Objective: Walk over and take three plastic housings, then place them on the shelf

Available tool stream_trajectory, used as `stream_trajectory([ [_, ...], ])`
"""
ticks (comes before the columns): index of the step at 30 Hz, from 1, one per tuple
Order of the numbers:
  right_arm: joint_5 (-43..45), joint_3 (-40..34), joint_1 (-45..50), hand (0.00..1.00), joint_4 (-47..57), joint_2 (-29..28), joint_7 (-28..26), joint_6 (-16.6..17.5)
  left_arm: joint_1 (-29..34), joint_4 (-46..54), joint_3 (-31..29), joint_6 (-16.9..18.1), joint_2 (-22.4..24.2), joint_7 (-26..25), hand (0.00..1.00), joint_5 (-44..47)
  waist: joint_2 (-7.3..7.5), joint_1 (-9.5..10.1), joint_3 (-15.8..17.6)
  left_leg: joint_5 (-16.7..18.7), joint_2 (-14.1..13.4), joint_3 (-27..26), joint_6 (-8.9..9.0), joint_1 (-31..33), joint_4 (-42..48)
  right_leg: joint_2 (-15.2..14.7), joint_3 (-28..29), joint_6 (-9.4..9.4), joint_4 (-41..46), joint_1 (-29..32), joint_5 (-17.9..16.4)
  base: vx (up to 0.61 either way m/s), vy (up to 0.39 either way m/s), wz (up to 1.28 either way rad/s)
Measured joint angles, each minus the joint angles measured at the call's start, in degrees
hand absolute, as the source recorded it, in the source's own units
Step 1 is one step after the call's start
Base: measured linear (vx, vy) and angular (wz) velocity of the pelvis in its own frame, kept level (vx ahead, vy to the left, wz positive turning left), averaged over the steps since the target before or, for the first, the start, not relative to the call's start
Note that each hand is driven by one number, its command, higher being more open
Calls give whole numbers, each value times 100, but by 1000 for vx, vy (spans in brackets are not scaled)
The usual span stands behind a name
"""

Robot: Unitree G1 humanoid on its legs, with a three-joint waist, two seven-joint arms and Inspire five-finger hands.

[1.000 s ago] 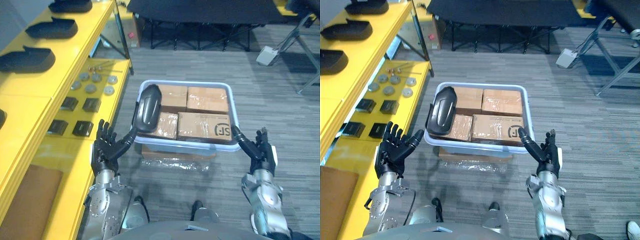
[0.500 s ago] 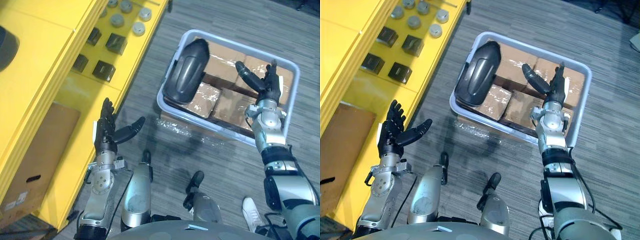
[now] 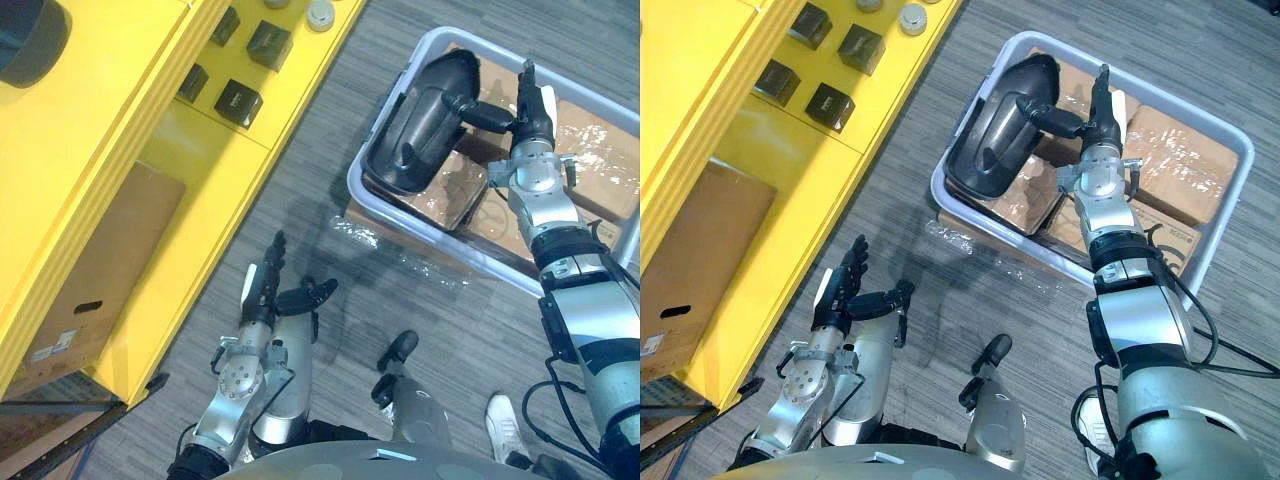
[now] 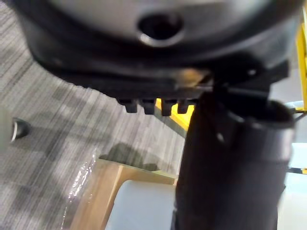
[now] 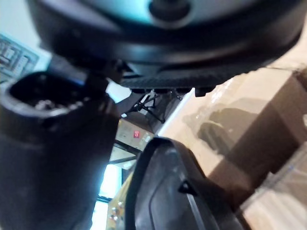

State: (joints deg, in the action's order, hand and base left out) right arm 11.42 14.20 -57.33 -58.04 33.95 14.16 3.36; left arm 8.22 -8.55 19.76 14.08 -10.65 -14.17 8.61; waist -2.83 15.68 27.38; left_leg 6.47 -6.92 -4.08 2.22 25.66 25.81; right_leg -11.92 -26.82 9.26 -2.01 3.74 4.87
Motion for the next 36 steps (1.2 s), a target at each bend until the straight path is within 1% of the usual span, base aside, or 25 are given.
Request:
stream_trajectory([
  [1, -40, 3, 0, 100, -44, -19, 0, -170, 2, -1, 22, 0, 1, -41, 100, 0, -25, 7, 14, -9, 12, 12, -11, 13, 0, -7, -18, 0, 7, 4, 0, -28, 0, 5],
  [2, -191, 4, 3, 100, -88, -71, 21, -272, 12, -7, 60, 0, 1, -74, 100, 0, -31, 3, 18, -15, 15, 14, -19, 20, 0, -10, -25, 1, 10, 8, 1, -23, -1, 4],
  [4, -221, 55, -36, 100, -85, -101, 55, -340, -5, -31, 73, -1, 4, -104, 100, 0, -31, -7, 18, -24, 13, 19, -30, 25, -1, -9, -29, 1, 20, 12, 0, 0, 0, 0],
  [8, -240, 74, -134, 100, -85, -131, 108, -703, -8, -56, 225, -5, 4, -187, 100, 1, -33, -5, 18, -38, 12, 30, -41, 25, -14, -19, -42, -2, 85, 36, -3, -8, 2, 1],
  [9, -398, 77, -165, 0, -85, -188, 148, -860, -9, -77, 261, -12, 9, -190, 100, 1, -33, -5, 18, -43, 14, 25, -45, 25, -17, -27, -42, -3, 99, 48, -3, -38, 13, -1],
  [11, -452, 106, -235, 0, -83, -299, 241, -1106, -30, -116, 330, -43, 18, -194, 100, 1, -33, -2, 18, -71, 19, -13, -52, 26, -49, -51, -26, -6, 126, 92, -5, -55, 20, -3],
  [12, -632, 106, -280, 0, -94, -300, 244, -1260, -57, -118, 397, -46, 21, -198, 100, 8, -33, -2, 18, -119, 36, -28, -54, 26, -112, -76, -26, -8, 169, 132, -7, -53, 19, -1],
  [15, -1109, 105, -473, 0, -318, -264, 259, -1470, -142, -197, 436, -47, 58, -228, 100, 27, -34, -9, 19, -153, 36, -42, -50, 23, -140, -88, -22, -15, 212, 167, -11, -69, 17, -2],
  [21, -1800, 114, -848, 0, -731, -204, 278, -1876, -193, -403, 555, -49, 80, -327, 100, 54, -33, -6, 18, -400, 57, -25, -12, -48, -479, -103, -81, -74, 298, 261, -48, -57, -10, 4],
  [23, -1808, 179, -902, 0, -900, -212, 240, -2062, -189, -511, 650, -49, 80, -350, 100, 166, -34, 3, 18, -499, 68, -1, 8, -128, -634, -100, -116, -97, 316, 245, -62, -20, -24, 8],
  [25, -1797, 212, -875, 0, -1104, -273, 106, -2238, -182, -513, 699, -49, 89, -353, 100, 251, -35, 9, 17, -521, 65, 15, 22, -151, -674, -99, -126, -109, 335, 241, -71, -12, -6, 4],
  [27, -1852, 209, -824, 0, -1192, -274, 240, -2253, -181, -512, 704, -49, 131, -380, 100, 259, -49, 2, 21, -555, 69, 5, 24, -168, -727, -110, -120, -126, 391, 281, -85, 0, 0, 0],
  [28, -1858, 210, -827, 0, -1192, -269, 235, -2253, -181, -512, 704, -49, 130, -386, 100, 261, -49, 0, 21, -556, 68, 3, 24, -172, -728, -110, -119, -127, 394, 281, -86, -22, 20, -6],
  [29, -1963, 206, -800, 0, -1268, -259, 150, -2337, -182, -511, 689, -50, 128, -411, 100, 280, -51, -8, 20, -556, 61, -10, 24, -217, -743, -111, -118, -136, 408, 255, -92, 0, 0, 0],
  [32, -1971, -4, -571, 0, -1331, -258, 157, -2337, -180, -497, 654, -50, 125, -422, 100, 281, -54, -19, 18, -557, 57, -10, 26, -235, -746, -111, -121, -154, 441, 255, -106, -14, 9, -1],
  [35, -1968, -185, -396, 0, -1340, -219, 254, -2117, -156, -490, 604, -51, 110, -430, 100, 311, -54, -47, 18, -569, 55, -35, 18, -234, -747, -132, -119, -174, 504, 293, -119, -49, 32, -3],
  [36, -1967, -254, -317, 0, -1401, -214, 342, -1980, -125, -484, 567, -51, 110, -429, 100, 327, -54, -61, 18, -571, 55, -41, 16, -234, -747, -136, -119, -176, 515, 299, -120, -41, 20, -1],
])
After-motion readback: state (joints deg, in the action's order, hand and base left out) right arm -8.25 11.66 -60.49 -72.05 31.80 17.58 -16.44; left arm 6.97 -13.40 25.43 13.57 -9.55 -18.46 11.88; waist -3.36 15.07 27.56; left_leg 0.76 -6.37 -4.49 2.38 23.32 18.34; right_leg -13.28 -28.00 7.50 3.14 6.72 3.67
